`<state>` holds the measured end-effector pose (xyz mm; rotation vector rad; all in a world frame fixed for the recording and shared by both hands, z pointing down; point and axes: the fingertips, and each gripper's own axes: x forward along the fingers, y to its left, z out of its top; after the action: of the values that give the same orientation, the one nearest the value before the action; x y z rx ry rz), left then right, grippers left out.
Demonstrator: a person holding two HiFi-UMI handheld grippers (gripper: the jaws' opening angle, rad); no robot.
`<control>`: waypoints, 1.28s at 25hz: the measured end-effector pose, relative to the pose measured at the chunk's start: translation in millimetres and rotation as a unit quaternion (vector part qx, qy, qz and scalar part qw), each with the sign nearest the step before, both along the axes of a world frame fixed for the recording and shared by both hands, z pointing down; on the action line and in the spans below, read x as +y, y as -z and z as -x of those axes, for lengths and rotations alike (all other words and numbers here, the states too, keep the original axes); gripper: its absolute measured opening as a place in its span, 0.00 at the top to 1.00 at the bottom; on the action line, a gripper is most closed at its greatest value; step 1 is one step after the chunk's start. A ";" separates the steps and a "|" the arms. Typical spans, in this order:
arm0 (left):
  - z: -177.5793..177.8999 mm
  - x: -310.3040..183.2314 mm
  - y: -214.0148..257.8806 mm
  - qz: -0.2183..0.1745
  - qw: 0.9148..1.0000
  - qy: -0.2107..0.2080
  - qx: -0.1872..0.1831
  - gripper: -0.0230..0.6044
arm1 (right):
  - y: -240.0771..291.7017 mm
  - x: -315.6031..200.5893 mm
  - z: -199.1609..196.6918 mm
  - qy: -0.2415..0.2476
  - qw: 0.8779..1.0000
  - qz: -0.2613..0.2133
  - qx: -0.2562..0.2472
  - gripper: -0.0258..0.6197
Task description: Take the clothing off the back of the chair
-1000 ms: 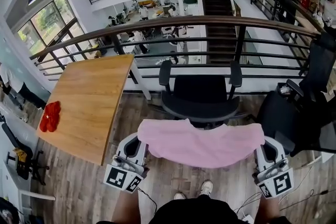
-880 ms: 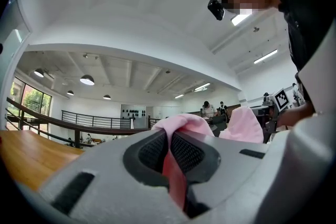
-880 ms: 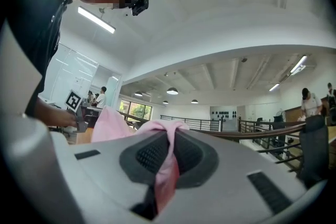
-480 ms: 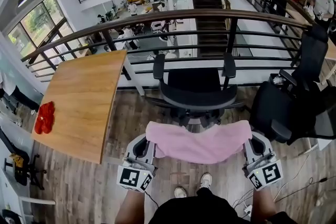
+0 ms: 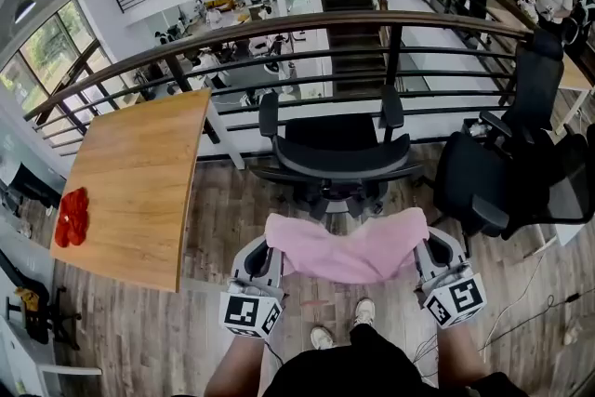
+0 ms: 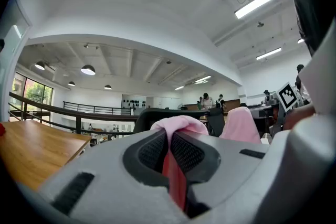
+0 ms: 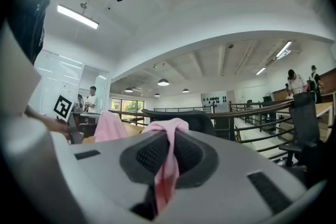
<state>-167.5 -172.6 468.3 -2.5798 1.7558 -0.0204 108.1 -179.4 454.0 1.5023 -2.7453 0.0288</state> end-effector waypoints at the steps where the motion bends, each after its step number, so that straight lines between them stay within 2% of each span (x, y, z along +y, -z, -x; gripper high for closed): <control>1: -1.2 1.7 -1.3 0.001 1.000 -0.002 0.002 0.92 | -2.3 2.8 1.0 -0.002 1.000 0.002 -0.001 0.93; 8: -1.4 12.9 -18.9 0.020 0.999 -0.024 0.028 0.92 | -19.2 24.2 14.6 -0.004 1.000 0.009 0.014 0.93; 14: 0.1 21.2 -23.1 0.021 0.999 -0.031 0.027 0.92 | -18.3 31.7 22.5 -0.010 1.000 0.011 0.016 0.94; 24: 2.4 29.3 -14.1 0.009 0.999 -0.031 0.007 0.92 | -4.6 38.6 37.9 0.000 0.999 -0.018 0.030 0.94; 32: -0.1 35.9 -13.9 0.004 0.999 -0.032 0.002 0.92 | -6.7 42.1 36.3 -0.004 0.999 -0.018 0.031 0.94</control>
<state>-167.4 -136.7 482.2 -2.6427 1.6757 -0.0216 71.8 -137.3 460.7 1.4959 -2.7064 -0.0658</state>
